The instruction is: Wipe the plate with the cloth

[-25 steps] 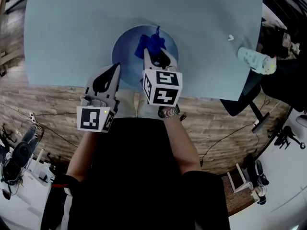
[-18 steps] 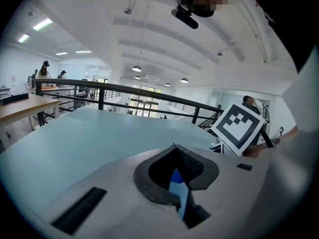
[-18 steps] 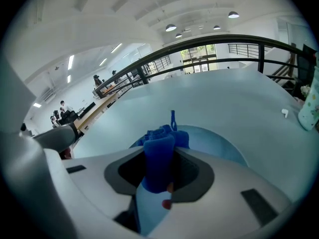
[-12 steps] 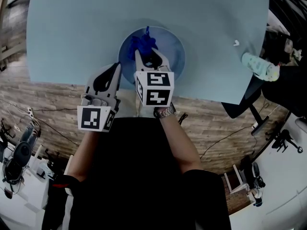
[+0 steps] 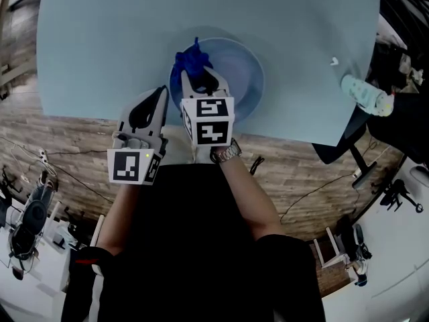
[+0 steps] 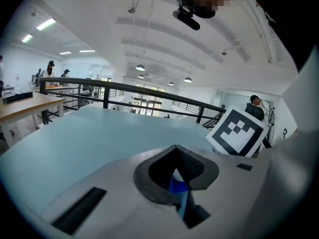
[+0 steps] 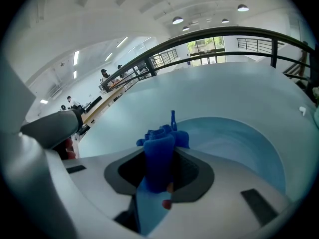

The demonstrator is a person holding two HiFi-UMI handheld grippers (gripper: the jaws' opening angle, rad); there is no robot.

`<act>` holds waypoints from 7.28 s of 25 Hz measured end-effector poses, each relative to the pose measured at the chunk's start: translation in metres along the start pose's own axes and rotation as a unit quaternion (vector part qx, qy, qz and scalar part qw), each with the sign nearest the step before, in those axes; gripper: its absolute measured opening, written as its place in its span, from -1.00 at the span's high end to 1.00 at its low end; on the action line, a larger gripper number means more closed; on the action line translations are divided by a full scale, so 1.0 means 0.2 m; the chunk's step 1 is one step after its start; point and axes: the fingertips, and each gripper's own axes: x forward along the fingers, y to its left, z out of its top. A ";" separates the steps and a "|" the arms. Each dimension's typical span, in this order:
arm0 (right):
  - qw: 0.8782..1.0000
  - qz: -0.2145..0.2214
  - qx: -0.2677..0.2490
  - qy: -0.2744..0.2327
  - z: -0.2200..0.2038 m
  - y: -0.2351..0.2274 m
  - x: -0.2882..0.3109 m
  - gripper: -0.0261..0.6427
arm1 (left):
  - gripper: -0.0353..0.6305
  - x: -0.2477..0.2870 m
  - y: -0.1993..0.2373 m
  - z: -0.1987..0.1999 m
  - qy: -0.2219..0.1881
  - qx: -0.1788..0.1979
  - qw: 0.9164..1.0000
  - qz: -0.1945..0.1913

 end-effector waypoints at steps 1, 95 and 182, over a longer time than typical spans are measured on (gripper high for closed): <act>1.000 0.000 0.001 0.002 0.00 0.00 0.01 0.57 | 0.89 0.00 0.00 0.00 0.001 0.000 1.000 0.000; 0.987 -0.150 0.055 0.009 -0.17 -0.58 -0.38 0.57 | 0.89 -0.03 -0.27 -0.07 -0.007 0.022 0.999 -0.037; 0.995 -0.066 -0.010 0.077 -0.30 -0.27 -0.18 0.57 | 0.89 -0.15 -0.22 -0.13 -0.012 0.006 1.000 0.017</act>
